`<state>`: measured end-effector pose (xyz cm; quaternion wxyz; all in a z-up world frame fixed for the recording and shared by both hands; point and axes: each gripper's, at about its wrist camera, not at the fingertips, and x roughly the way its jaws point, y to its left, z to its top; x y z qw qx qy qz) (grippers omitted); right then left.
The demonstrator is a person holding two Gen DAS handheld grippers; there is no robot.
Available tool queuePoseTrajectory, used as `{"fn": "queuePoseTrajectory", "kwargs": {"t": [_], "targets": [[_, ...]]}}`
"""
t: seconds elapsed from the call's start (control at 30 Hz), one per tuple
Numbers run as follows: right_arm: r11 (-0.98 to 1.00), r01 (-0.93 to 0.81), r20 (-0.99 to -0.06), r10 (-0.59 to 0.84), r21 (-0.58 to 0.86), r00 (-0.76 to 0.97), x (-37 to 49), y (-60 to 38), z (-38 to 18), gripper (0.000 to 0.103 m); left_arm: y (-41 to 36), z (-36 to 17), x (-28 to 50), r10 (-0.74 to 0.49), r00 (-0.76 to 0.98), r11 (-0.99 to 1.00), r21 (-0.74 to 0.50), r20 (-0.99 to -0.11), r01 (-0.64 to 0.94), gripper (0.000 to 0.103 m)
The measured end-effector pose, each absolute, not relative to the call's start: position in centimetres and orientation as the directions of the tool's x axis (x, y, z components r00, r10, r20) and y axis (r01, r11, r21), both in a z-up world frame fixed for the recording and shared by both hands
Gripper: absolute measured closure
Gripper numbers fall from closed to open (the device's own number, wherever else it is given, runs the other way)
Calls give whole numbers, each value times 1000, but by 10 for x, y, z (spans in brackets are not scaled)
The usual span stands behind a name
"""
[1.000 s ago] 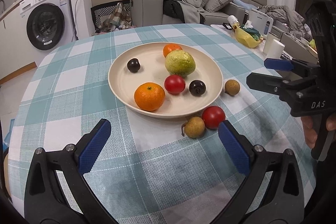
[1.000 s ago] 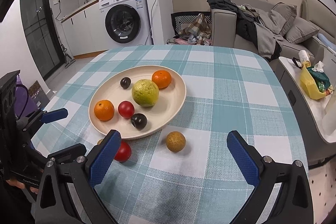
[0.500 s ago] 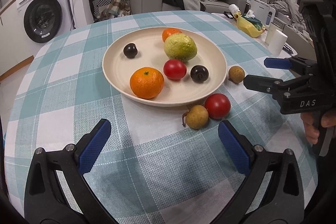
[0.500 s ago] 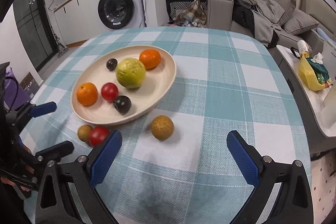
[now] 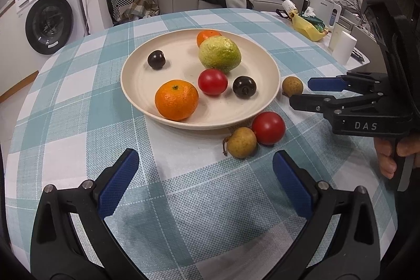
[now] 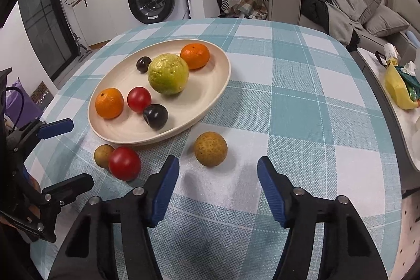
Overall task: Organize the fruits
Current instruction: 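Grasp the brown speckled round fruit with the right gripper, then grasp the small brown pear with the left gripper while the right gripper holds the round fruit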
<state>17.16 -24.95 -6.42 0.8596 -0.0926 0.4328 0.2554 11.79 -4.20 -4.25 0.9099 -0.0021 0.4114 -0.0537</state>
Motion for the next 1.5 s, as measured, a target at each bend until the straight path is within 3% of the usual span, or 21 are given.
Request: {"fn": "queuePoseTrajectory", "kwargs": {"t": [0.23,0.3,0.5,1.0,1.5], "targets": [[849,-525,-787,363,59,498,171,-245,-62,48,-44,-44,118,-107,648,993,-48,-754,108,2],[844,-530,-788,381,83,483,172,-244,-62,55,-44,-44,119,-112,645,992,-52,-756,111,2],[852,-518,-786,371,76,494,175,-242,-61,55,-44,-44,116,-142,642,988,-70,-753,136,4],[857,-511,-792,354,62,498,177,-236,-66,71,-45,-46,117,-198,623,979,-117,-757,170,39],[843,-533,-773,381,66,507,172,-236,-61,75,-50,-46,116,-222,624,974,-139,-749,179,45]]}}
